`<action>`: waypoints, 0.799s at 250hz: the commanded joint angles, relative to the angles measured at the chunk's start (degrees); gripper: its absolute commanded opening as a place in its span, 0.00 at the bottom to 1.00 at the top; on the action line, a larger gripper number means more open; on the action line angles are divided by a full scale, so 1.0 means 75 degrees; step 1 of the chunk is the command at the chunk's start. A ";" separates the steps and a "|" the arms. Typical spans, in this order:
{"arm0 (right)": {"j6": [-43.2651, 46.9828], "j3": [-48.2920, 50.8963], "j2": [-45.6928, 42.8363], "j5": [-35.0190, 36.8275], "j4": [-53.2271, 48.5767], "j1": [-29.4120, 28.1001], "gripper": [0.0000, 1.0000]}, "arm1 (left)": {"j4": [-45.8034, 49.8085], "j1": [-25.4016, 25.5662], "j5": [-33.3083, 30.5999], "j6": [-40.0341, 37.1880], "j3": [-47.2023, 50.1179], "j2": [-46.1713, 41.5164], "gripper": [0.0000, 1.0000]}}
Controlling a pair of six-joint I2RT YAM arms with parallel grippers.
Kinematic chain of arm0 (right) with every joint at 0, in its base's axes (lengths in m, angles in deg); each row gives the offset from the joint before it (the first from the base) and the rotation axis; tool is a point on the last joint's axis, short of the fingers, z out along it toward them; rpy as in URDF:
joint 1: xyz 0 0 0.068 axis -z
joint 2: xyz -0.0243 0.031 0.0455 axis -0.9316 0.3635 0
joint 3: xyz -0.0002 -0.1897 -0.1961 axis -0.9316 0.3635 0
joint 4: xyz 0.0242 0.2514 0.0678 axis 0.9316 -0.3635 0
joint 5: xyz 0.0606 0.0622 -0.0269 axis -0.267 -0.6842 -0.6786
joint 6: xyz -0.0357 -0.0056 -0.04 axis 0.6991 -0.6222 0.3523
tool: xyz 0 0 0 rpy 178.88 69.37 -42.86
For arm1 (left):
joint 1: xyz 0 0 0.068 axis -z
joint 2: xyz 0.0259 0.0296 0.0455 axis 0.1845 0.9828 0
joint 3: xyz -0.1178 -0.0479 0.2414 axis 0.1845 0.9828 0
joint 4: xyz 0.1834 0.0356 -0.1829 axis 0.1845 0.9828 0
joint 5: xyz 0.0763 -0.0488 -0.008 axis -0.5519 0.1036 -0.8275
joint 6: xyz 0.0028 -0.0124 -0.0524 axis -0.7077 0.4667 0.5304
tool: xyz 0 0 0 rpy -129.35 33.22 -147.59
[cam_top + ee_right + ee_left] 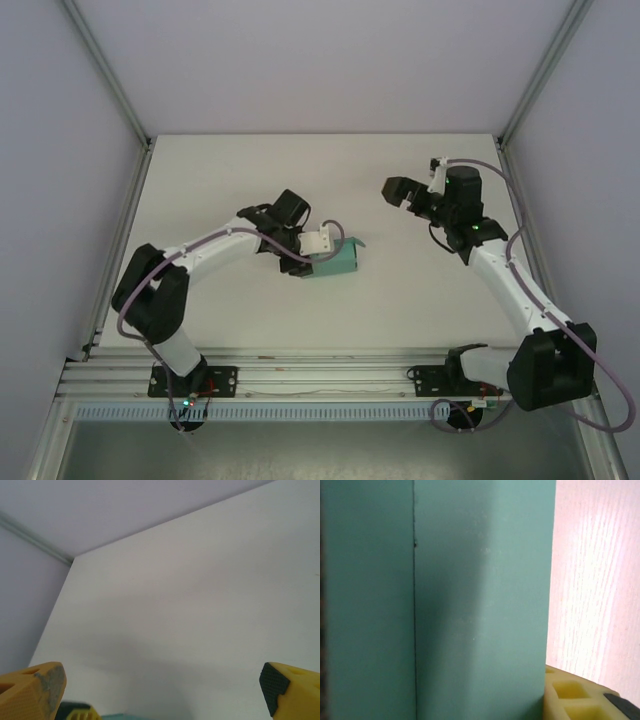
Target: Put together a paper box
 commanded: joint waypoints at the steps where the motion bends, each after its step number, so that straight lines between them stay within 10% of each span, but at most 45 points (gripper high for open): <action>1: 0.1872 -0.0151 -0.0026 -0.0843 -0.0654 -0.0221 0.97 | 0.1119 -0.0105 0.0603 -0.0241 -0.0532 0.0611 0.45; 200: 0.4600 -0.0834 0.1769 0.0787 -0.2368 -0.1933 0.42 | 0.1923 -0.0112 0.0471 -0.0114 -0.1490 0.1612 0.47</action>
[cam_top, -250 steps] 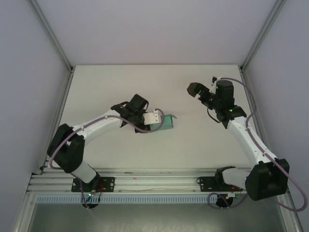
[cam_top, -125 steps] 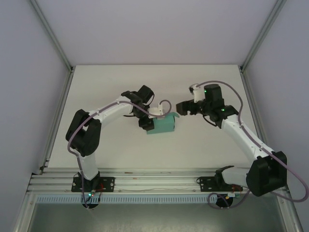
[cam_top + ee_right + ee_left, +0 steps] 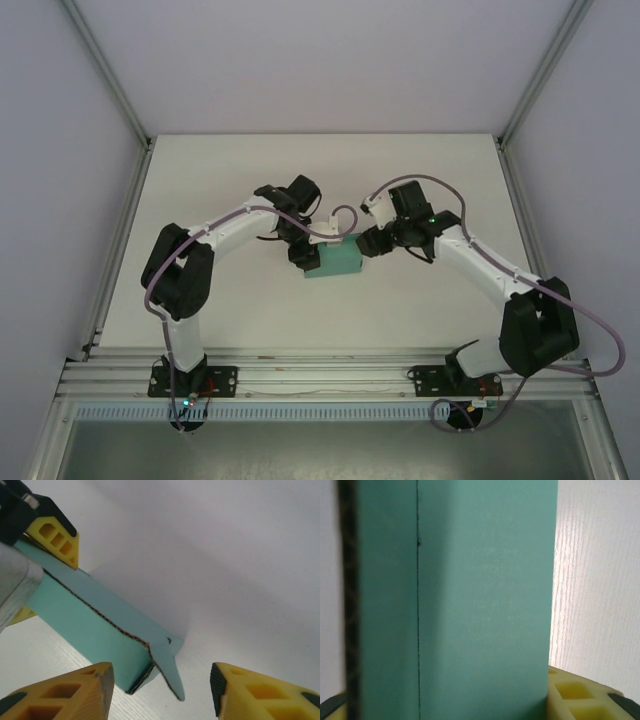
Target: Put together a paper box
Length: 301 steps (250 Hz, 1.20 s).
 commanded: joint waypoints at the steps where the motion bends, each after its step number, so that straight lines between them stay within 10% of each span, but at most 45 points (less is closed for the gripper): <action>1: 0.0153 -0.0282 0.0197 0.0163 0.0104 -0.0038 0.41 | 0.0562 -0.0002 0.0031 0.0003 0.0060 0.0417 0.47; 108: -0.0169 -0.0163 -0.0242 -0.0365 -0.0070 -0.0087 0.03 | 0.0445 0.0000 -0.0065 0.0203 0.0013 0.0479 0.47; 301: -0.3636 0.2530 -0.1145 0.1364 0.3538 -0.0914 0.00 | -0.0127 0.0087 -0.0347 0.0715 0.0004 0.0406 0.48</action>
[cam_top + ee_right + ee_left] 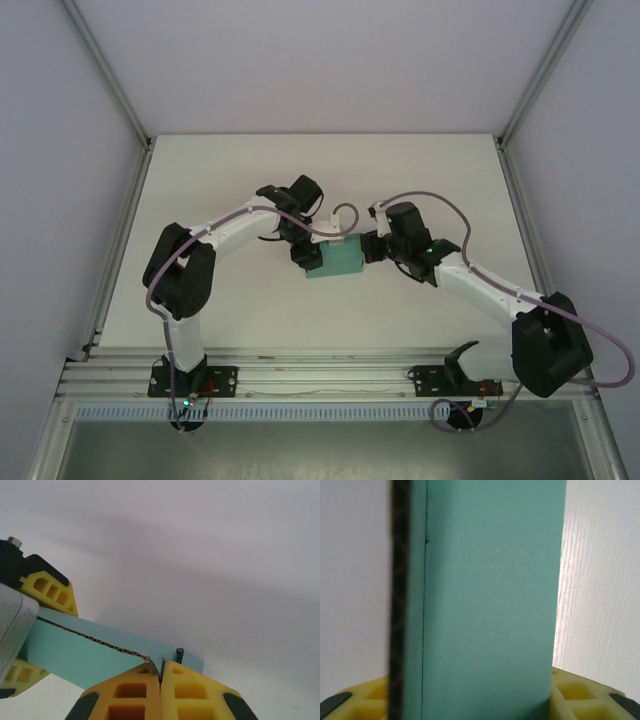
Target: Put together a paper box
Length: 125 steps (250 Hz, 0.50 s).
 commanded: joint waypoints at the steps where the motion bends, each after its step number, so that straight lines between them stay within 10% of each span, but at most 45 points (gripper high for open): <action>1: -0.0399 0.0484 -0.0144 0.0169 0.0681 -0.0189 0.00 | -0.0044 0.0032 -0.0285 0.0241 0.0073 0.0341 0.48; 125: -0.1232 0.1694 -0.0469 0.0978 0.1177 -0.0565 0.00 | -0.0343 0.0030 -0.0319 0.0433 0.0170 0.0286 0.51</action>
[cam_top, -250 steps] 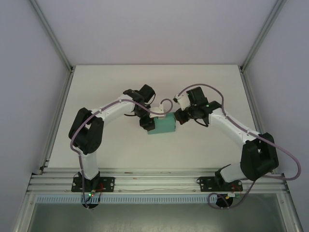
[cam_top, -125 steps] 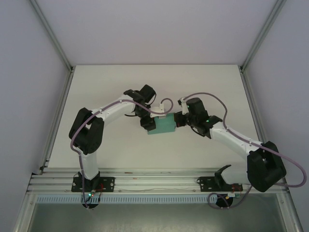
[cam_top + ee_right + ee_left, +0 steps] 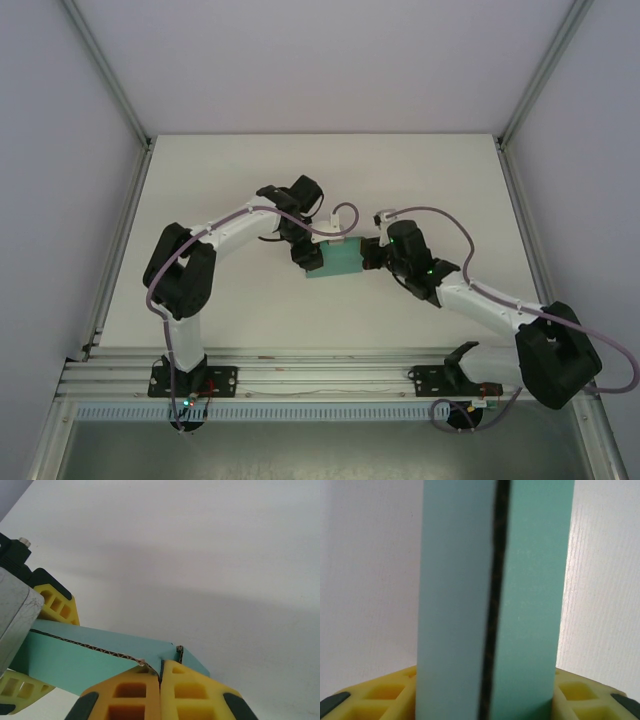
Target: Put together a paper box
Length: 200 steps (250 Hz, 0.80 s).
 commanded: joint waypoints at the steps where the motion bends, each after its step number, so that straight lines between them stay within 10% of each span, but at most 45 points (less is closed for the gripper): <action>1: -0.0377 0.0428 0.0030 0.0159 -0.0582 -0.0151 0.00 | -0.0323 0.0030 -0.0308 0.0301 0.0168 0.0270 0.51; 200: 0.0013 0.0935 0.0686 0.1320 0.0042 -0.0824 0.00 | -0.0679 0.0066 -0.0252 0.0553 0.0355 -0.0209 0.57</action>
